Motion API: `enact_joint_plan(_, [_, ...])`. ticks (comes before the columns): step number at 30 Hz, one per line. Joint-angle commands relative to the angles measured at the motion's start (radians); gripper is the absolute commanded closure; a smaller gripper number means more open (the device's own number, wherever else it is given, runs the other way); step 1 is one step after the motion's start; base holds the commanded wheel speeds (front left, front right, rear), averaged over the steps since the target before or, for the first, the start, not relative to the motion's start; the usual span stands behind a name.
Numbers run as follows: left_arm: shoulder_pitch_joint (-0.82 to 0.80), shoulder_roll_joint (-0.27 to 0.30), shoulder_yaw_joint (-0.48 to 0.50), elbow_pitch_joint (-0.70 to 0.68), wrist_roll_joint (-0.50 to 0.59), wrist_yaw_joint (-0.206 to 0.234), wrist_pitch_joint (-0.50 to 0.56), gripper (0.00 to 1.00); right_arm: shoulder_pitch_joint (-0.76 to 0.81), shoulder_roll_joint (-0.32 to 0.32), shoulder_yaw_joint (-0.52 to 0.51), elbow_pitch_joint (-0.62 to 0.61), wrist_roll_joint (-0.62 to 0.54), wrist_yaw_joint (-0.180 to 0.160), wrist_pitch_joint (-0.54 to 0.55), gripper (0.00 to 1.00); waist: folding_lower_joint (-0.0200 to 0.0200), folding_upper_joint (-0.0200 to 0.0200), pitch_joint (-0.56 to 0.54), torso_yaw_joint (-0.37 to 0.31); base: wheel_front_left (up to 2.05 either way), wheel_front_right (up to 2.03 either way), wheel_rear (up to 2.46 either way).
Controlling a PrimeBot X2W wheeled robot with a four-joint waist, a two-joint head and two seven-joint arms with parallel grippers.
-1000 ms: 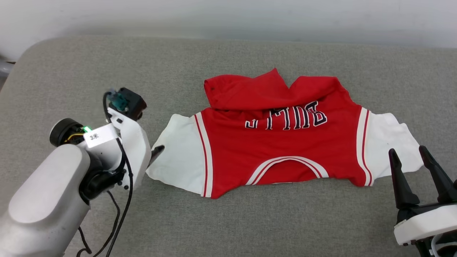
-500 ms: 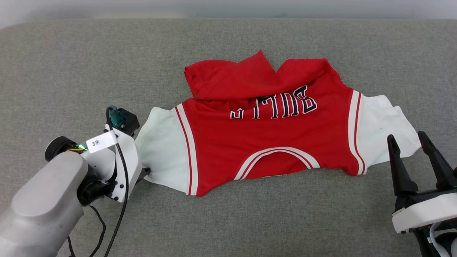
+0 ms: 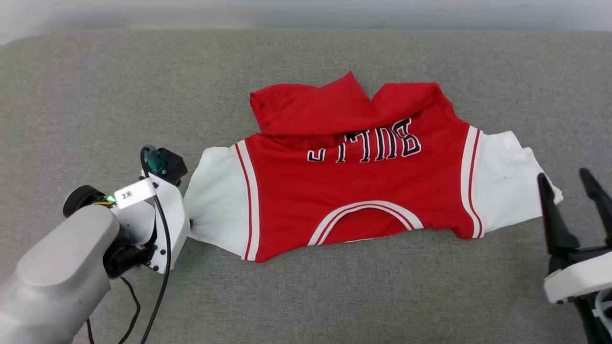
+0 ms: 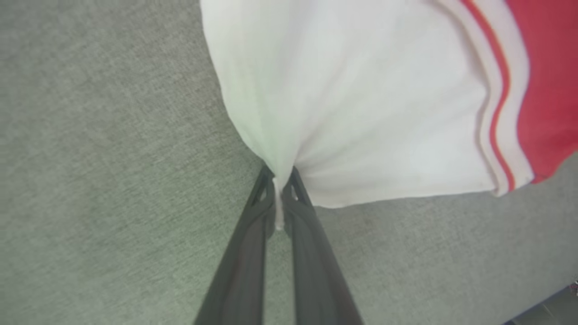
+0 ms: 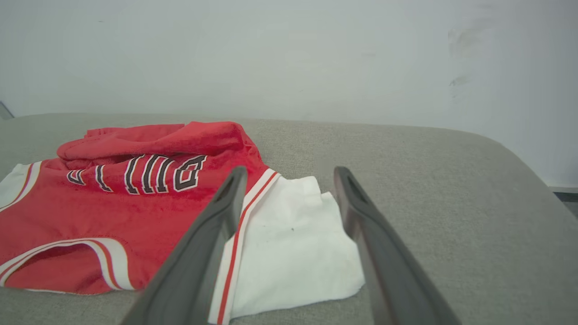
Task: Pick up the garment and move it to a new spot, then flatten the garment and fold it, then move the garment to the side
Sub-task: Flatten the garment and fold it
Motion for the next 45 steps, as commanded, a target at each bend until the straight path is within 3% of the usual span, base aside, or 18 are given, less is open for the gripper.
enact_joint_plan(1, [0.006, 0.013, 0.001, 0.013, 0.007, 0.003, -0.039, 1.00, -0.015, -0.021, -0.013, -0.008, 0.003, -0.001, 0.013, 0.00, 0.0000, -0.0001, -0.017, 0.010, 0.00, 0.00, 0.00])
enact_joint_plan(8, [-0.019, 0.050, 0.047, 0.003, 0.021, 0.006, -0.176, 1.00, -0.023, -0.113, -0.054, -0.036, 0.024, -0.001, 0.090, 0.00, 0.0000, -0.0001, -0.049, 0.032, 0.00, 0.00, 0.00])
enact_joint_plan(11, [-0.011, 0.068, 0.069, -0.011, 0.020, 0.015, -0.227, 1.00, -0.035, -0.181, -0.047, -0.049, 0.039, -0.001, 0.159, 0.00, 0.0000, -0.0001, -0.059, 0.039, 0.00, 0.00, 0.00])
enact_joint_plan(15, [0.009, 0.087, 0.089, -0.044, 0.019, 0.031, -0.279, 1.00, -0.060, -0.292, 0.003, -0.065, 0.100, -0.001, 0.302, 0.00, 0.0000, -0.0001, -0.068, 0.045, 0.00, 0.00, 0.00])
enact_joint_plan(21, [0.023, 0.102, 0.097, -0.108, 0.038, 0.053, -0.324, 1.00, -0.100, -0.467, 0.152, -0.061, 0.277, -0.001, 0.608, 0.00, 0.0000, -0.0001, -0.069, 0.059, 0.00, 0.00, 0.00])
enact_joint_plan(25, [0.019, 0.095, 0.094, -0.149, 0.050, 0.066, -0.335, 1.00, -0.147, -0.540, 0.225, -0.033, 0.366, -0.001, 0.774, 0.00, 0.0000, -0.0001, -0.054, 0.073, 0.00, 0.00, 0.00])
enact_joint_plan(32, [-0.014, 0.066, 0.088, -0.190, 0.072, 0.079, -0.355, 1.00, -0.248, -0.557, 0.327, 0.103, 0.413, -0.001, 0.883, 0.00, 0.0000, -0.0001, 0.000, 0.112, 0.00, 0.00, 0.00])
enact_joint_plan(36, [-0.036, 0.040, 0.080, -0.196, 0.090, 0.077, -0.377, 1.00, -0.304, -0.511, 0.400, 0.249, 0.434, -0.001, 0.855, 0.00, 0.0000, -0.0001, 0.040, 0.136, 0.00, 0.00, 0.00])
enact_joint_plan(45, [-0.043, 0.023, 0.071, -0.176, 0.091, 0.070, -0.395, 1.00, -0.285, -0.464, 0.600, 0.407, 0.477, 0.002, 0.823, 0.00, 0.0000, -0.0001, 0.058, 0.145, 0.00, 0.00, 0.00])
